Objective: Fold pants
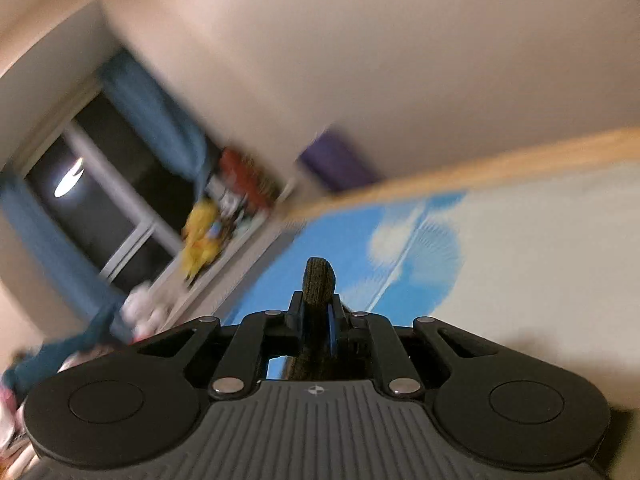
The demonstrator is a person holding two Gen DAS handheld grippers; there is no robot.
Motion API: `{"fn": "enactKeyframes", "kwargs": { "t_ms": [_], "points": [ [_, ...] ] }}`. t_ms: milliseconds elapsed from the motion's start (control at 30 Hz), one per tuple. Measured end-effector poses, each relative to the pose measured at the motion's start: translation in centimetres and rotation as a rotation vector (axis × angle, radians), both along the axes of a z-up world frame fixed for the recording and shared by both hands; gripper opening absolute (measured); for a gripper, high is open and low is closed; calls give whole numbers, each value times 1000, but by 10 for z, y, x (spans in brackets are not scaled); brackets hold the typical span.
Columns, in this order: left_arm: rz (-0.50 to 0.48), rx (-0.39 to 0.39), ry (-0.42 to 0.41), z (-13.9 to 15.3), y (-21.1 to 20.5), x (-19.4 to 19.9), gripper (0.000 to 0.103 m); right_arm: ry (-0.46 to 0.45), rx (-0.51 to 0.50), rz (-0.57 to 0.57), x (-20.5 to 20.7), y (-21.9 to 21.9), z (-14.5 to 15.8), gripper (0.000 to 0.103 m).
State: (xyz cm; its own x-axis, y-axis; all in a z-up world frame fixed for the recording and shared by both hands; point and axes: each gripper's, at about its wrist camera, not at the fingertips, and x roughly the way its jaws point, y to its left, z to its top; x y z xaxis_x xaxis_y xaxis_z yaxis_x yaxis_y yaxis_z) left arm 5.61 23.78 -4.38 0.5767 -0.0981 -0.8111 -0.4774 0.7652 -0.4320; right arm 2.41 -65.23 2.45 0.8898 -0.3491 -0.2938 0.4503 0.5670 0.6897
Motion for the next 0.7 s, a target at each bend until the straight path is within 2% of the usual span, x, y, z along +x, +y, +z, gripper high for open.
{"fn": "enactKeyframes", "kwargs": {
  "t_ms": [33,100,167,200,233,300,400,500,567,633,700],
  "points": [
    [-21,-4,28,-4,-2,0,19,66,-9,-55,-9,-3,-3,10],
    [-62,26,112,-13,-7,-1,19,313,33,-120,-17,-13,-26,11],
    [-78,39,185,-23,-8,0,19,606,137,-37,-13,-24,-73,11],
    [-83,27,197,-25,-7,0,19,682,202,14,-13,-28,-94,11],
    [-82,21,194,-25,-5,-2,19,717,281,31,-18,-33,-112,11],
    [-77,6,181,-23,-3,-3,19,734,333,17,-27,-40,-124,11],
    [-56,2,117,-13,-1,-12,18,682,253,62,-26,-35,-110,11],
    [-41,9,24,3,3,-21,18,564,133,47,-25,-28,-79,10],
    [-26,18,66,0,6,-24,18,536,76,18,-26,-27,-70,10],
    [-27,19,168,-14,6,-19,22,623,70,-2,-21,-30,-79,10],
    [-20,15,229,-23,9,-18,29,777,153,1,-15,-37,-106,11]
  ]
}}
